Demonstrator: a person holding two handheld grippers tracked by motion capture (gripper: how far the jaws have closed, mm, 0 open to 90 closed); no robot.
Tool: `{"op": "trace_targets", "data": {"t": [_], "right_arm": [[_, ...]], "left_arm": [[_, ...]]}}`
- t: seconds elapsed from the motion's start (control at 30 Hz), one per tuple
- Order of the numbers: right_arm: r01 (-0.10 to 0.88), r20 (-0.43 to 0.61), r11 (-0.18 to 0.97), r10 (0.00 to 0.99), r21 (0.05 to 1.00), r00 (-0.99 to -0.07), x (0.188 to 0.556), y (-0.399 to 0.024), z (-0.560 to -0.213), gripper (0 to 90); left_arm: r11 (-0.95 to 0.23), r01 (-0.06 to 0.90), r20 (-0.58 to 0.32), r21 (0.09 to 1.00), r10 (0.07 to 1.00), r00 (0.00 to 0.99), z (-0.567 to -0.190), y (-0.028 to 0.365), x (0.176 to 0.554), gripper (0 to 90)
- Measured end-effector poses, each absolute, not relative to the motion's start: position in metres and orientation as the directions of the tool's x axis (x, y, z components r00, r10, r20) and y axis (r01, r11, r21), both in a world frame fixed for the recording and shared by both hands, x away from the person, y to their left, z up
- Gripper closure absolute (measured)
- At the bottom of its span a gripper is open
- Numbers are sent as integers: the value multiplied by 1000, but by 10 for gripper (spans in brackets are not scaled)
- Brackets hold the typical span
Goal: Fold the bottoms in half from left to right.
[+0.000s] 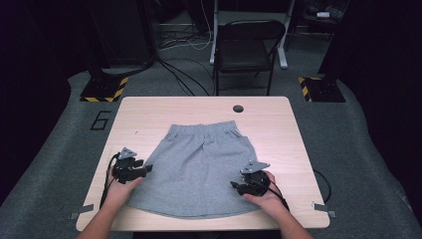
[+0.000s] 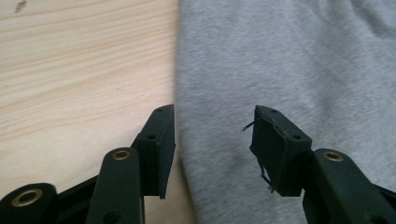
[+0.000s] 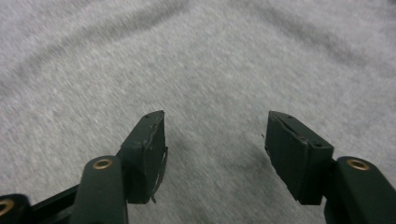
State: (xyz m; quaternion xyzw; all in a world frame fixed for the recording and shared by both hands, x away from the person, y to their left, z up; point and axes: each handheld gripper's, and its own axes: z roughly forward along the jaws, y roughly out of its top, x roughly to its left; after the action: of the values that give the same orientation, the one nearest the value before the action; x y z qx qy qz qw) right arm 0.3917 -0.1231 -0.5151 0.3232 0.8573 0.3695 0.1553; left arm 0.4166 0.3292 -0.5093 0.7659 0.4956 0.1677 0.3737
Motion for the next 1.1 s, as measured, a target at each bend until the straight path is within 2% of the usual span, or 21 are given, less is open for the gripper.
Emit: {"op": "trace_targets", "data": {"t": [0.13, 0.37, 0.5, 0.77, 0.87, 0.97, 1.1], "right_arm": [[436, -28, 500, 681, 748, -732, 390, -122, -510, 424], [405, -28, 522, 637, 751, -770, 380, -102, -500, 496], [368, -59, 573, 591, 732, -804, 375, -88, -500, 499], [324, -96, 596, 564, 735, -820, 369, -81, -496, 484], [340, -85, 581, 582, 740, -809, 369, -87, -496, 481], [342, -77, 555, 598, 758, -797, 372, -99, -492, 481], [359, -54, 504, 634, 786, -772, 375, -112, -485, 482]], "left_arm": [[-168, 655, -175, 737, 888, 425, -510, 334, 420, 505], [-185, 656, -143, 732, 899, 413, -509, 337, 422, 522], [-194, 675, -153, 712, 895, 418, -513, 334, 426, 538], [-239, 695, -122, 678, 896, 427, -513, 322, 422, 576], [-264, 686, -85, 678, 899, 430, -514, 321, 422, 618], [-240, 696, -111, 677, 902, 418, -514, 321, 422, 743], [-228, 697, -133, 680, 896, 423, -510, 315, 420, 810]]}}
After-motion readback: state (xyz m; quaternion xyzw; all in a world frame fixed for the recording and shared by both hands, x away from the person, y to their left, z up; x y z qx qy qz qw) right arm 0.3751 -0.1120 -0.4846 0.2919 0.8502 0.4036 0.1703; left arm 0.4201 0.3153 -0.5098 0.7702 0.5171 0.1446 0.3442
